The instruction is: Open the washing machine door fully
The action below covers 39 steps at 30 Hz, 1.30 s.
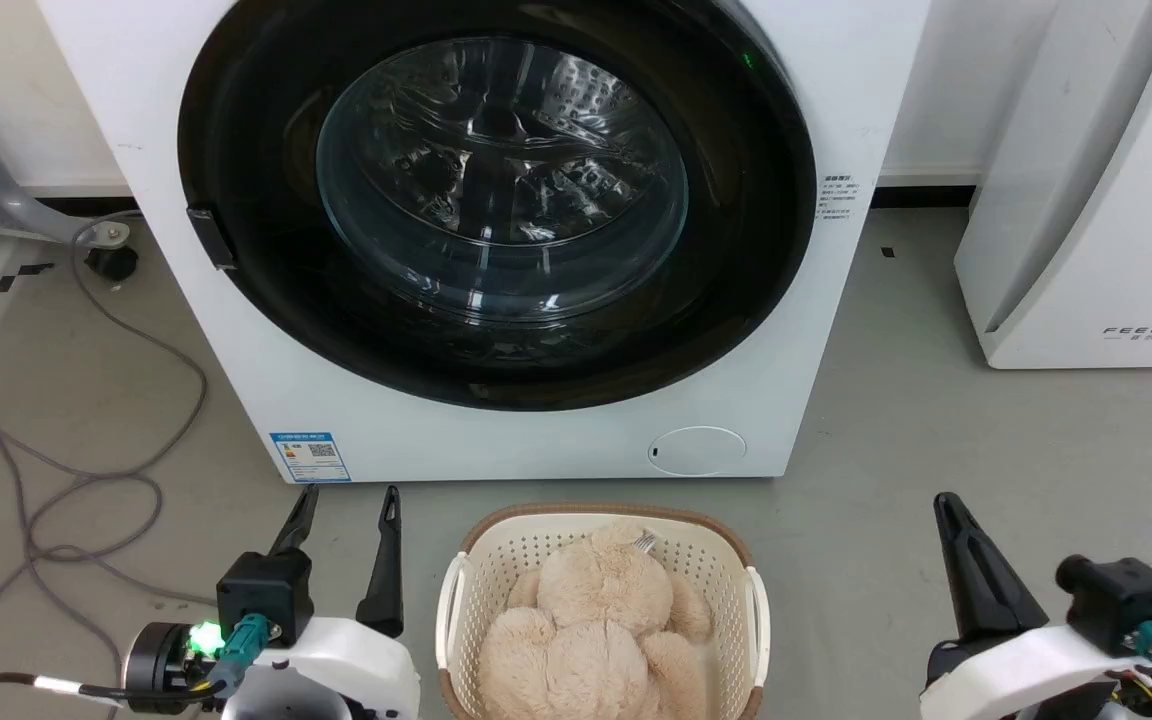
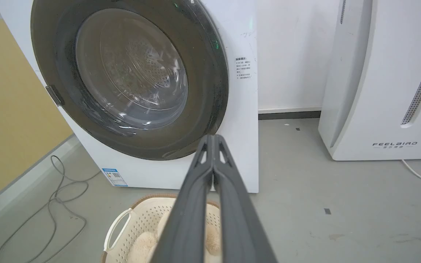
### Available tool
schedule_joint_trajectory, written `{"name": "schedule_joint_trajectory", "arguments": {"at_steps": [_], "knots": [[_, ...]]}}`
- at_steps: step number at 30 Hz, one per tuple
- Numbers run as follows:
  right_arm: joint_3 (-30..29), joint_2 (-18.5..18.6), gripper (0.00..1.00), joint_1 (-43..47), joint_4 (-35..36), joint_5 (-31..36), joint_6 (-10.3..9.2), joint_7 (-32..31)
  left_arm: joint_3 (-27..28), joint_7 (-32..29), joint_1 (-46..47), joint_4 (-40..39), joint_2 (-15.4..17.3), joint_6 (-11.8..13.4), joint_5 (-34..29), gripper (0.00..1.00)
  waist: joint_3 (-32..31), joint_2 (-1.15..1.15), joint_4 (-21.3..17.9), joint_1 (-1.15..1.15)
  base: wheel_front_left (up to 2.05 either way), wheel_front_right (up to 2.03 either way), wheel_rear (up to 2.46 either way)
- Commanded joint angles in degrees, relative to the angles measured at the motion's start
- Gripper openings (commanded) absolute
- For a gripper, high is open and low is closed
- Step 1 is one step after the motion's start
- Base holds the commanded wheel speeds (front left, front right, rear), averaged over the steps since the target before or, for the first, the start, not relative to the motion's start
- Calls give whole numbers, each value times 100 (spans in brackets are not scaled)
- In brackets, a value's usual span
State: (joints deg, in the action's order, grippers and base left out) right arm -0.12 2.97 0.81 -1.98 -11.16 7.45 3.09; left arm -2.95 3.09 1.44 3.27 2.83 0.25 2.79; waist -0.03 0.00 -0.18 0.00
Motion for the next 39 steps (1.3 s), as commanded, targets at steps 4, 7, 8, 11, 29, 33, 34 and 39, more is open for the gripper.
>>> {"name": "schedule_joint_trajectory", "arguments": {"at_steps": [4,7,8,11,29,33,34,39], "knots": [[-18,-2,0,-80,-9,-558,1,83,-51,82,110,48,3,-41,71,100,0,0,12,0,0,0,0],[-42,-3,0,-102,0,-1070,1,119,-86,117,120,71,3,-45,99,100,-4,0,24,0,0,0,0],[-58,-3,0,-113,7,-1259,1,131,-97,129,124,80,3,-47,109,100,-5,0,28,0,0,0,0],[-126,-3,0,-153,10,-1857,1,166,-132,165,137,105,3,-52,140,100,-8,0,40,0,0,0,0],[-613,74,0,-995,-519,-4507,2,381,-315,380,234,247,3,-70,325,100,27,0,36,0,0,0,0],[-665,220,0,-1424,-858,-5033,2,429,-334,428,272,251,3,-77,346,100,81,0,26,0,0,0,0],[-663,264,0,-1539,-950,-5156,2,441,-341,440,283,250,3,-80,350,100,99,0,27,0,0,0,0],[-530,578,0,-2168,-1449,-5695,2,501,-377,500,378,201,4,-87,368,100,234,0,50,0,0,0,0]]}}
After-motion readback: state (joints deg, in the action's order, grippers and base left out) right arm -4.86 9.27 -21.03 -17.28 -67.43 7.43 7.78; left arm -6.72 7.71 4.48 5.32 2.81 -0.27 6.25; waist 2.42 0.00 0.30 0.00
